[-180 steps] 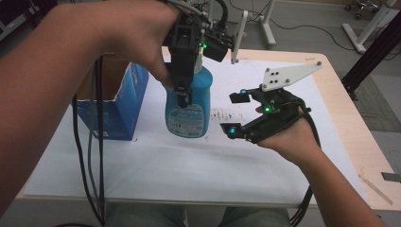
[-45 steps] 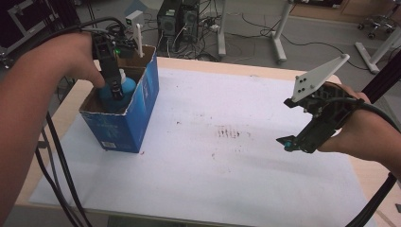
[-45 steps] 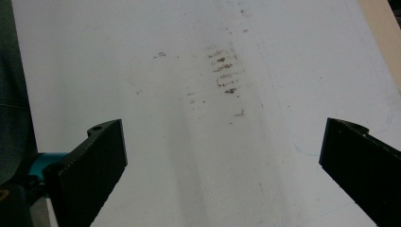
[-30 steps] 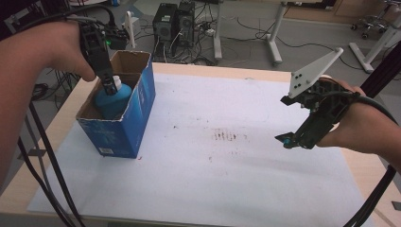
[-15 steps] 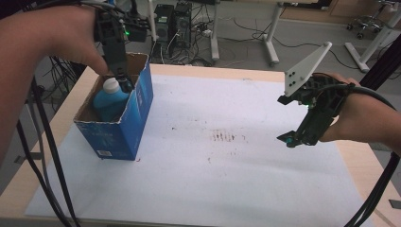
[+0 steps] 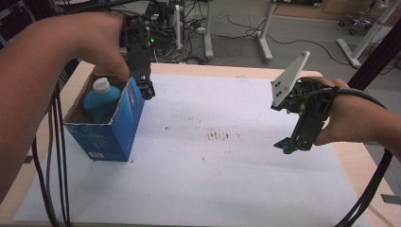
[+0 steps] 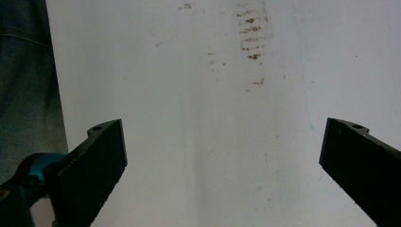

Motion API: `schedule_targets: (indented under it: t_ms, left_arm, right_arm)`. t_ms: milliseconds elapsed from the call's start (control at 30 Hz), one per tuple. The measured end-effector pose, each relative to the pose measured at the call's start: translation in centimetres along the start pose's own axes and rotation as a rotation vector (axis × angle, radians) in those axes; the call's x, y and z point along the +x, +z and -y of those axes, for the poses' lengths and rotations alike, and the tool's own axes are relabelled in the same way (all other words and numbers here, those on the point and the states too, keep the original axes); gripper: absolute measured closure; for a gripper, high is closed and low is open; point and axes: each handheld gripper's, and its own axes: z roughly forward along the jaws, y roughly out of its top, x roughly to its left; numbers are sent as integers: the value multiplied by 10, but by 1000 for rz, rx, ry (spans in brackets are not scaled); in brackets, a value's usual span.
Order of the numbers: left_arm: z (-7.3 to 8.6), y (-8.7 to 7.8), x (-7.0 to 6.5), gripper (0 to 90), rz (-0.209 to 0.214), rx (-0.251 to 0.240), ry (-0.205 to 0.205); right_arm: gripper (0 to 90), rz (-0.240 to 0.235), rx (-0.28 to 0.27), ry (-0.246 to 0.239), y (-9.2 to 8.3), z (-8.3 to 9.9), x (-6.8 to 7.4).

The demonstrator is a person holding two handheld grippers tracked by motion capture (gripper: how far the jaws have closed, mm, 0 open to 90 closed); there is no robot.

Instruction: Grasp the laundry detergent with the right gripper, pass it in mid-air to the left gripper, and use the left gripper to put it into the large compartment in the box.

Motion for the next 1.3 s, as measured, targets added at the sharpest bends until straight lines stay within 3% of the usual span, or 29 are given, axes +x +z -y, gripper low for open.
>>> schedule_targets:
  t_ms: [167, 467, 1300]
  left_arm:
    - [-9, 9, -2, 16, 15, -1, 30]
    - [-22, 29, -7, 16, 54, 12, 74]
    - [-28, 34, -7, 16, 77, 27, 93]
  right_arm:
    - [6, -7, 16, -2, 4, 4, 0]
    - [6, -30, 103, -12, 20, 12, 1]
    - [7, -46, 101, -17, 28, 9, -5]
